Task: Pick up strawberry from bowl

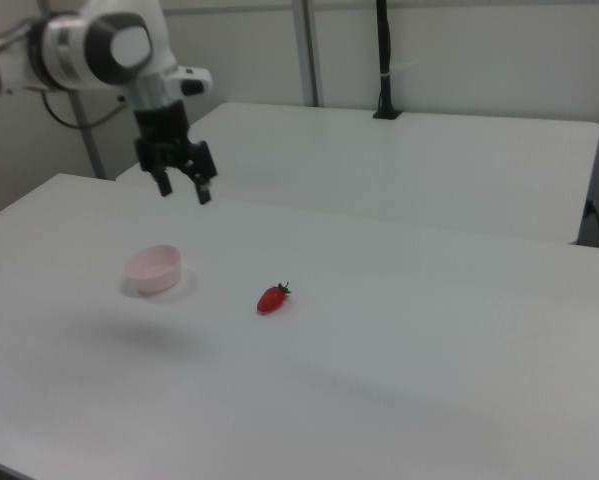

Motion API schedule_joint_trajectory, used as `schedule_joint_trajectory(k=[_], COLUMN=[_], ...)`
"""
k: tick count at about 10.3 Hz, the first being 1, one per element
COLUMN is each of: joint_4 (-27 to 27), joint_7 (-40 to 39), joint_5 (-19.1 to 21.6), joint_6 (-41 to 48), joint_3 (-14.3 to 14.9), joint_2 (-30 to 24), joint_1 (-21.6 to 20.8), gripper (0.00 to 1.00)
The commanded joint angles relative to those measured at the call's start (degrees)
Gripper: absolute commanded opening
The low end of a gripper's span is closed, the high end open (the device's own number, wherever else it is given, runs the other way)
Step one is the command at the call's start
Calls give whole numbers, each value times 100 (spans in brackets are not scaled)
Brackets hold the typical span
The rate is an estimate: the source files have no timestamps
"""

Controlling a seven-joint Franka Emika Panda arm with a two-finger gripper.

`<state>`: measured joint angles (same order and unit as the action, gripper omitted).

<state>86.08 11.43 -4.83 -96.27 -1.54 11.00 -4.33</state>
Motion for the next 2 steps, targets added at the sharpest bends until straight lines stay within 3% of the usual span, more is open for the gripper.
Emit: schedule_joint_trajectory(k=[1, 2], joint_4=[401, 401], joint_7=[105, 53], joint_5=[228, 220], joint_6=[433, 433], joint_3=[110, 110], joint_2=[-546, -581], joint_1=[-33, -15], gripper=[100, 100])
